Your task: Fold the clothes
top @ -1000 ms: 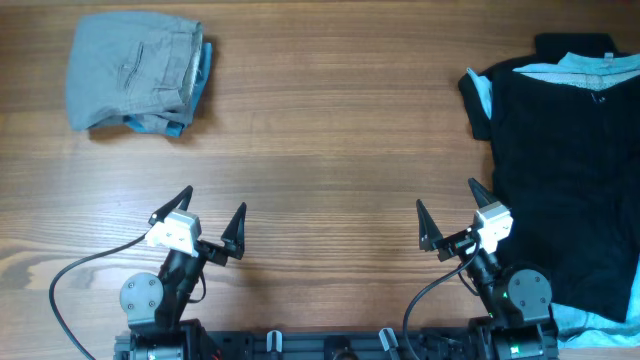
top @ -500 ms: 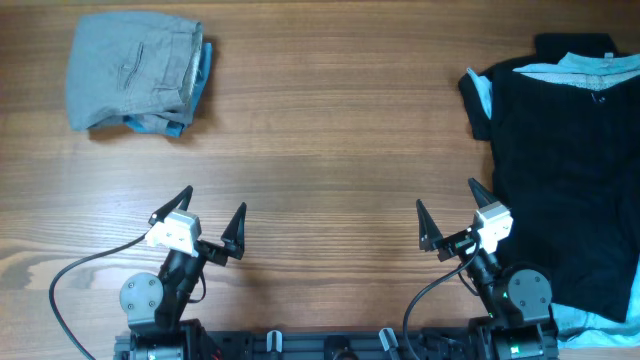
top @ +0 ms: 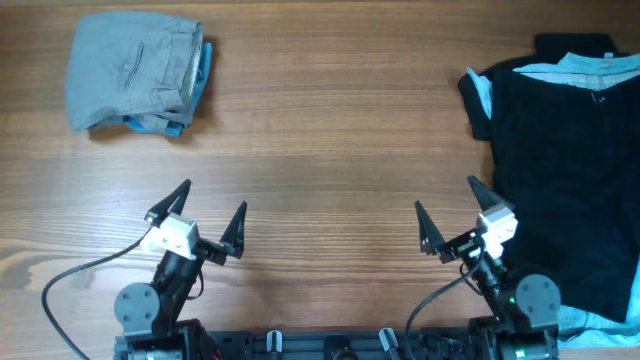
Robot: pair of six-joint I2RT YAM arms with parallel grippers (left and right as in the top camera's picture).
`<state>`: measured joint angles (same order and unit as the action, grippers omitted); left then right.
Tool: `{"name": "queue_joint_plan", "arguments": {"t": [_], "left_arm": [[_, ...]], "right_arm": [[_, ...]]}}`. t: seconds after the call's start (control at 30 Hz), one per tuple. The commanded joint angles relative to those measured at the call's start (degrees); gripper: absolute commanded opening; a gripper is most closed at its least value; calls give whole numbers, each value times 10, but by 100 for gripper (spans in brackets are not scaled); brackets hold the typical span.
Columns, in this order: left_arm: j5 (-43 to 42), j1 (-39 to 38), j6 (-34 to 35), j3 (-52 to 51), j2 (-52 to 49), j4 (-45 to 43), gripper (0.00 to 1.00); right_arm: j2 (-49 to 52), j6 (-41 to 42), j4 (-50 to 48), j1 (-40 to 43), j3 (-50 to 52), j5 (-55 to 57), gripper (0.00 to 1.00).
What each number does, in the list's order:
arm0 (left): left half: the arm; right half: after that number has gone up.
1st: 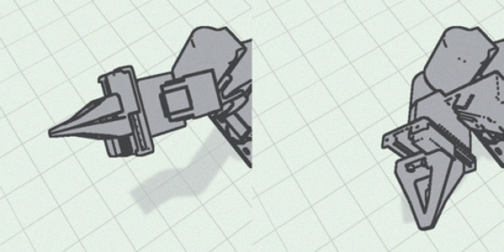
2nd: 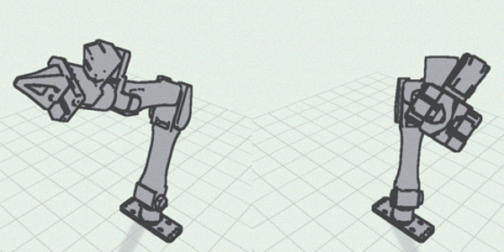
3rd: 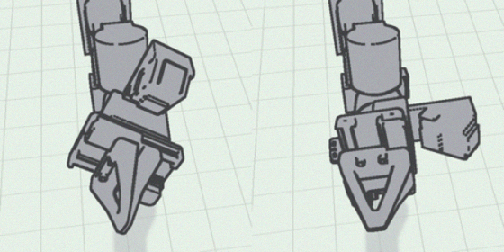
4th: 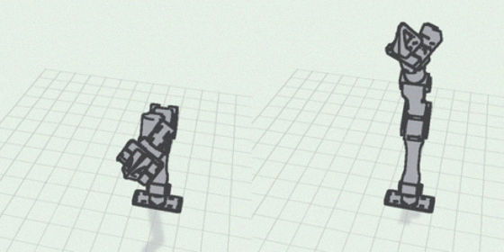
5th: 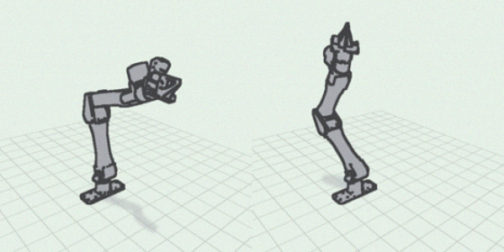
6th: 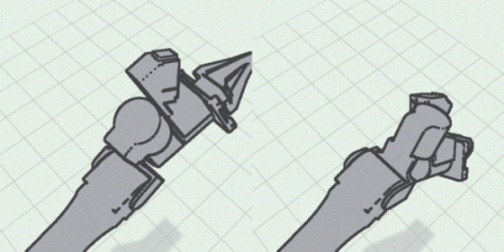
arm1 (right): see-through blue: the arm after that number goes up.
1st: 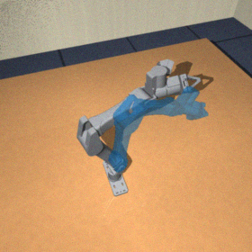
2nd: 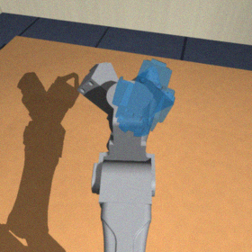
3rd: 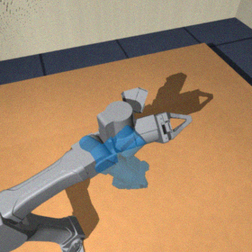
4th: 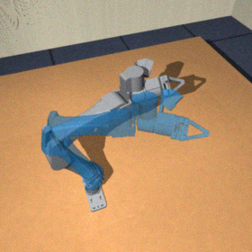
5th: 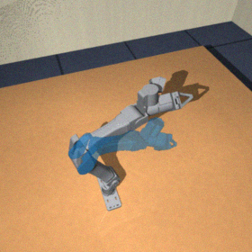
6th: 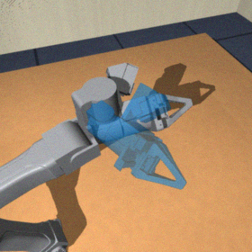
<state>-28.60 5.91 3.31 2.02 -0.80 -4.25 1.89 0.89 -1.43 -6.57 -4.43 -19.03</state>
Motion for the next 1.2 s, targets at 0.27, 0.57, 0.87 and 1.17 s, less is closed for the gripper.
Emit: {"name": "queue_joint_plan", "arguments": {"t": [0.27, 0.57, 0.87, 1.17], "left_arm": [[51, -4, 4, 361, -323, 301, 100], [27, -4, -11, 612, -637, 503, 100], [27, -5, -11, 612, -656, 504, 100], [27, -5, -11, 611, -657, 504, 100]], "right_arm": [[489, 46, 302, 2, -452, -14, 99], [828, 56, 480, 42, -735, 123, 97], [988, 111, 402, 185, -735, 122, 81], [1090, 70, 436, 203, -735, 194, 70]]}}
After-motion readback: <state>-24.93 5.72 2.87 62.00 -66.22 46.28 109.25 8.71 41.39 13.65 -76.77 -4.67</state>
